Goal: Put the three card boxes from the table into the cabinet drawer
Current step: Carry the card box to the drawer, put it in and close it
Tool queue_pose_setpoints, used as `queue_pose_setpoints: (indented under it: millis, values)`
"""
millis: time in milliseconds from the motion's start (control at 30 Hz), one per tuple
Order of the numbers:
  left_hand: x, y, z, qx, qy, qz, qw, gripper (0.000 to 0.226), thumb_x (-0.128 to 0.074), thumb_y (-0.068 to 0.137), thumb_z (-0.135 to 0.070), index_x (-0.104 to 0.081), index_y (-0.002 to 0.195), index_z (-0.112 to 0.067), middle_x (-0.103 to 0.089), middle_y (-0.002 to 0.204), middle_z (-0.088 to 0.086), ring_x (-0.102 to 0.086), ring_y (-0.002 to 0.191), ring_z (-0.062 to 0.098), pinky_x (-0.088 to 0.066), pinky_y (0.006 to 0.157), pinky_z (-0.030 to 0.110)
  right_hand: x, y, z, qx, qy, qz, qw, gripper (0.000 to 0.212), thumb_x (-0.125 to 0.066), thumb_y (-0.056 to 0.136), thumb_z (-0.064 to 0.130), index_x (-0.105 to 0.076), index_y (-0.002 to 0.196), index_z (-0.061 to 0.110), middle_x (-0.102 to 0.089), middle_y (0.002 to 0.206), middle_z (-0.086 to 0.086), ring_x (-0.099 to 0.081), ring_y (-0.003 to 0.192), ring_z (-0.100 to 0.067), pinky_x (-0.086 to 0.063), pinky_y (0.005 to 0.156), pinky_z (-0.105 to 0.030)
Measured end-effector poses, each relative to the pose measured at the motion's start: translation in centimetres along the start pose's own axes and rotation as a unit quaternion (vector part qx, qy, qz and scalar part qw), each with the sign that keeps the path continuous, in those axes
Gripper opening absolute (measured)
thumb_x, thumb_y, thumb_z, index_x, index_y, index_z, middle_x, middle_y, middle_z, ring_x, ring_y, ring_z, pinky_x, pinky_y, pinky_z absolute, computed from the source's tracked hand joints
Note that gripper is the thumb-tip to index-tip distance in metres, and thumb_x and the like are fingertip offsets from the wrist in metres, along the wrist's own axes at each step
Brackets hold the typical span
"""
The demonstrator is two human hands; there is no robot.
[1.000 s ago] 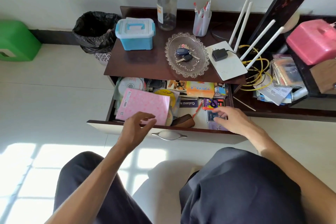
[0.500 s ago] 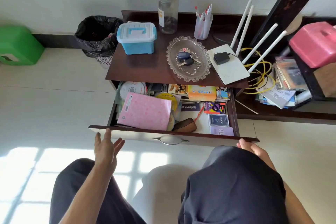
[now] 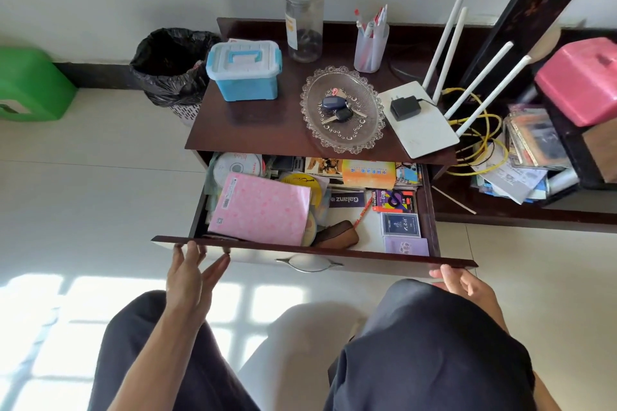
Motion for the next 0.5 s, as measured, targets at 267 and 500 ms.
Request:
queue_pose_setpoints:
  millis: [267,500]
  values:
    - [-0.4,-0.2,0.0,-0.003,-0.026,0.003,1.0,0.054,-0.046,0.103,-0.028,-0.027,0.153,-0.024,-0.05,0.137,0.012,-0.066,0.11,0.033,-0.044,0.108,0.052,0.5,0.6,-0.1,0.012,0.005,-0.015,1.0,0.032,-0.051,0.099,0.051,-0.074,0.093,0.031,-0.076,0.085,0.027,-0.072,0.082,0.0,-0.049,0.066,-0.022]
    - [-1.4,1.5,-0.5,-0.017,-0.013,0.043,0.999,0.024,-0.045,0.103,-0.029,-0.059,0.12,-0.02,-0.051,0.121,0.011,-0.066,0.11,0.022,-0.052,0.098,0.045,0.2,1.5,1.5,0.02,0.022,-0.01,1.0,0.032,-0.049,0.102,0.046,-0.073,0.091,0.03,-0.075,0.081,0.027,-0.068,0.081,0.01,-0.047,0.066,-0.023]
Point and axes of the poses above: each hand's wrist, its own y-axis towards the middle knuckle, its own x-axis out of the back of the hand, z = x × y, the point moved 5 cm from there along y, towards the middle knuckle
